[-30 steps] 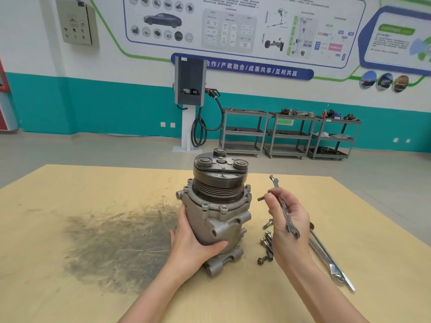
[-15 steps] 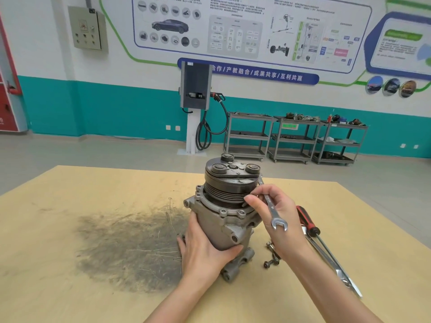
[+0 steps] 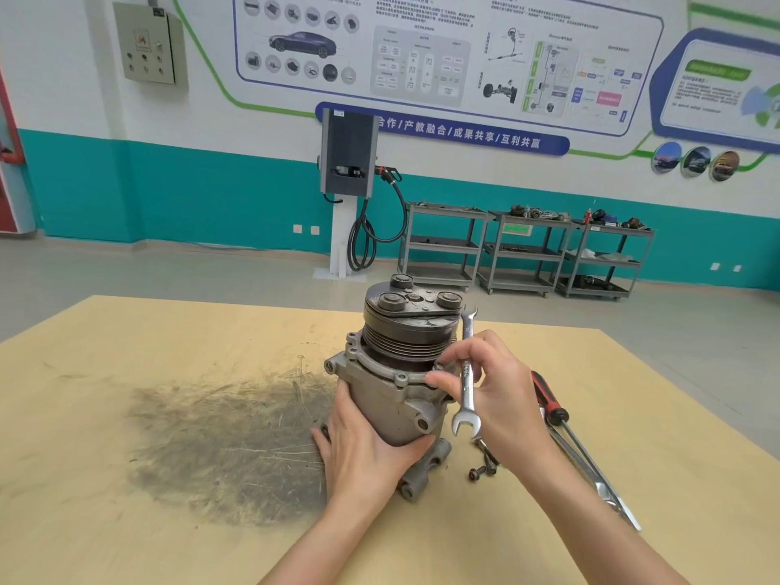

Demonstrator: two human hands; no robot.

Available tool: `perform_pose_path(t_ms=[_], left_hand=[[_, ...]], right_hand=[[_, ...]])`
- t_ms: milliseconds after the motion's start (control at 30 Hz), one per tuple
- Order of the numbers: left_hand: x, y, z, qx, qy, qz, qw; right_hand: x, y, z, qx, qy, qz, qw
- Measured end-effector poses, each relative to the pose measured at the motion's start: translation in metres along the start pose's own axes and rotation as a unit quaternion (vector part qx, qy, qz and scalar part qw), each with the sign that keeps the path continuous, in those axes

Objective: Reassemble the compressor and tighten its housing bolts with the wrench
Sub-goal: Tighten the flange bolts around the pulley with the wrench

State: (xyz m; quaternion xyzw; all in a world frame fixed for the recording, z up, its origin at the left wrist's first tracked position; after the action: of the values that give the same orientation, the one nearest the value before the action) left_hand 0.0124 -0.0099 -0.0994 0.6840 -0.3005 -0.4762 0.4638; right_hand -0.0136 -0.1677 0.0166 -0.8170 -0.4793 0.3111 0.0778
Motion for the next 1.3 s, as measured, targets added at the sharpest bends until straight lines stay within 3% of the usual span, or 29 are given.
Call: perform_pose_path(t_ms=[167,300,400,667,933,1300], left_hand=[[-0.001,0.002,0.002,0.013,-0.017,0.019,1.000],[-0.001,0.001,0.004,0.015,-0.019,0.040,0.999],[-0.002,0.000,0.000,0.005,-0.019,0.048,0.999],[-0.004,-0.002,-0.008,0.000,-0.026,0.051,0.998],[-0.007,0.003,-0.005,0.030,-0.007,0.041,0.999],[-0.013,-0.007,-0.004,0.012,0.084,0.051,0.995]], right_hand=[[-0.008,0.012,0.008,0.056,0.128,-0.061,0.988],[0.014,0.031,0.013,0.139,0.113,-0.148,0.973],[0.033,0.043,0.015,0.206,0.152,-0.225,0.940],[0.055,0.056,0.015,0.285,0.232,-0.282,0.886],[0.057,0.064,0.013,0.291,0.208,-0.294,0.886],[0.068,0.077,-0.012,0.303,0.103,-0.375,0.870]])
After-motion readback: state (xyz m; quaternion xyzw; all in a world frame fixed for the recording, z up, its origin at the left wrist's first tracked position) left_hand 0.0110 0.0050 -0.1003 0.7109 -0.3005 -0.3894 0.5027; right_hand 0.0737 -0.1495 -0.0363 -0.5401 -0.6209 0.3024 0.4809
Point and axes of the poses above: each hand's wrist, its own z-axis away from the middle knuckle, its own x-axis out of the palm, y = z × x, the point moved 6 cm from there along -z, towards the middle knuckle, and after that the axes turned 12 degrees about -x, right-handed, at the moved point
